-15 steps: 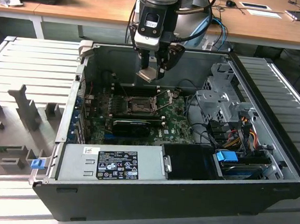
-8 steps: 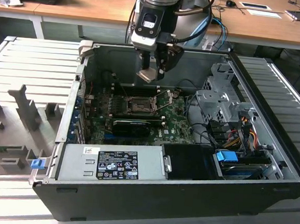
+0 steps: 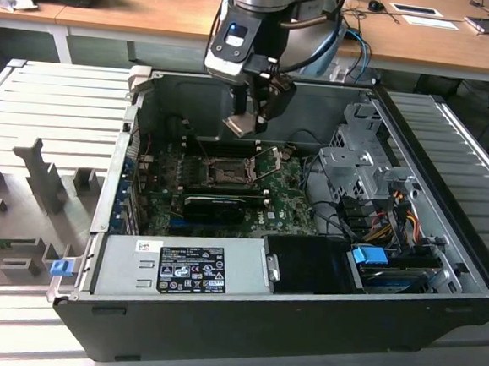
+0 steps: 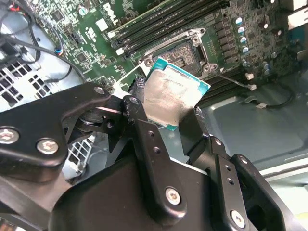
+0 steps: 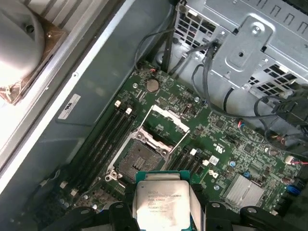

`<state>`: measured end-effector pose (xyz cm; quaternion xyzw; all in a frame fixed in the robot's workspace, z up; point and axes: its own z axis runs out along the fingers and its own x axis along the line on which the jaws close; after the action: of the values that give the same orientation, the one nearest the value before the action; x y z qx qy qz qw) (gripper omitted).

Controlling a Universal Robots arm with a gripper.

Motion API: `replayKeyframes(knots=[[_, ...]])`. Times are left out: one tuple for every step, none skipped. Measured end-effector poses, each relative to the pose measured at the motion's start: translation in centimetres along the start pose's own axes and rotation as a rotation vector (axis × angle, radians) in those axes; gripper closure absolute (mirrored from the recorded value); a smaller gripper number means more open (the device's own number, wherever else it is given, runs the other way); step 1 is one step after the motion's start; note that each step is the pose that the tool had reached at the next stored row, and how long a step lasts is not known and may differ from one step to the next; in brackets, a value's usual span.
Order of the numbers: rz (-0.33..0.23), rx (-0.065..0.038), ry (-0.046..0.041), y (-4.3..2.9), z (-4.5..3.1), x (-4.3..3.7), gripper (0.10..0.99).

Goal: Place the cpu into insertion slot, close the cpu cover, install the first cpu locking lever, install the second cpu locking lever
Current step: 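Place the cpu into insertion slot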

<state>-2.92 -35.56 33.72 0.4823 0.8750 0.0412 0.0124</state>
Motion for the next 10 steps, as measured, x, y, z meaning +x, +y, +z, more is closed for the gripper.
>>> replayKeyframes(knots=[[0.019, 0.000, -0.0016, 0.00, 0.05, 0.00, 0.561], [0.027, -0.001, -0.0022, -0.01, 0.11, 0.00, 0.561], [0.030, -0.001, -0.0024, -0.02, 0.16, 0.00, 0.561], [0.031, -0.001, -0.0026, -0.02, 0.27, -0.01, 0.561], [0.031, -0.001, -0.0026, -0.03, 0.36, -0.01, 0.561], [0.031, -0.001, -0.0028, -0.03, 0.42, -0.01, 0.561], [0.031, 0.000, -0.0040, -0.05, 0.56, -0.01, 0.561], [0.031, 0.001, -0.0048, -0.06, 0.77, -0.01, 0.561], [0.031, 0.001, -0.0059, -0.08, 0.98, -0.02, 0.561], [0.032, 0.001, -0.0067, -0.10, 1.12, -0.02, 0.561]])
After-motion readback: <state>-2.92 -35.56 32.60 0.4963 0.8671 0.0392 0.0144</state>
